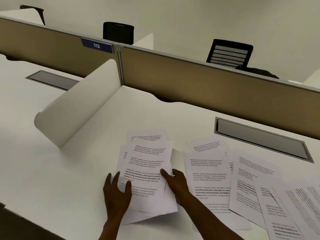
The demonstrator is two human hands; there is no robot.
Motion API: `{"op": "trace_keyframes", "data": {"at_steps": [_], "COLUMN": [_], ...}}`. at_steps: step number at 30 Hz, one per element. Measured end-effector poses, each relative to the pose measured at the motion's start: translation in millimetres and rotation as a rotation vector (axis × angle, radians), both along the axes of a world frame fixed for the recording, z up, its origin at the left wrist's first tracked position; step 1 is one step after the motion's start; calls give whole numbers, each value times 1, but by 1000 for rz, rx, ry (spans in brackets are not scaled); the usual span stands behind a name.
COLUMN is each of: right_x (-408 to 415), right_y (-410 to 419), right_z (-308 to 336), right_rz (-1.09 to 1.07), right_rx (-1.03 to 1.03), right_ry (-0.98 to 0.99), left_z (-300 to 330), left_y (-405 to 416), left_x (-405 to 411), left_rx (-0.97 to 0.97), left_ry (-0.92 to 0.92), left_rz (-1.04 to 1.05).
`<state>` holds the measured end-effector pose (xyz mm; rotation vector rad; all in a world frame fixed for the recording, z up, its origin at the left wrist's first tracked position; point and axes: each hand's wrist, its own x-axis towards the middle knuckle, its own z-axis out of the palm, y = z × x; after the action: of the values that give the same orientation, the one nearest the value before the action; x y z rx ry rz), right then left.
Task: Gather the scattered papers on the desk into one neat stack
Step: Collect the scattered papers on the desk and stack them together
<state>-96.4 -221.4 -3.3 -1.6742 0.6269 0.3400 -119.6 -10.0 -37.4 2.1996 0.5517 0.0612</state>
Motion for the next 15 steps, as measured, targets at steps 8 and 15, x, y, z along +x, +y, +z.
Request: {"op": "trace_keyframes", "data": {"at_steps": [8, 15], "right_x": [-17, -49], "right_y": [-20, -77], "right_z": [5, -14], "right_rz": [150, 102], "right_rx": [-476, -887], "right_ry": [-155, -161], "left_z": [-29, -15], "left_y": [-5, -22], "left_x": [-14, -16], "left_rx": [263, 265], "left_ry": [34, -124], "left_rz": [-233, -246]}}
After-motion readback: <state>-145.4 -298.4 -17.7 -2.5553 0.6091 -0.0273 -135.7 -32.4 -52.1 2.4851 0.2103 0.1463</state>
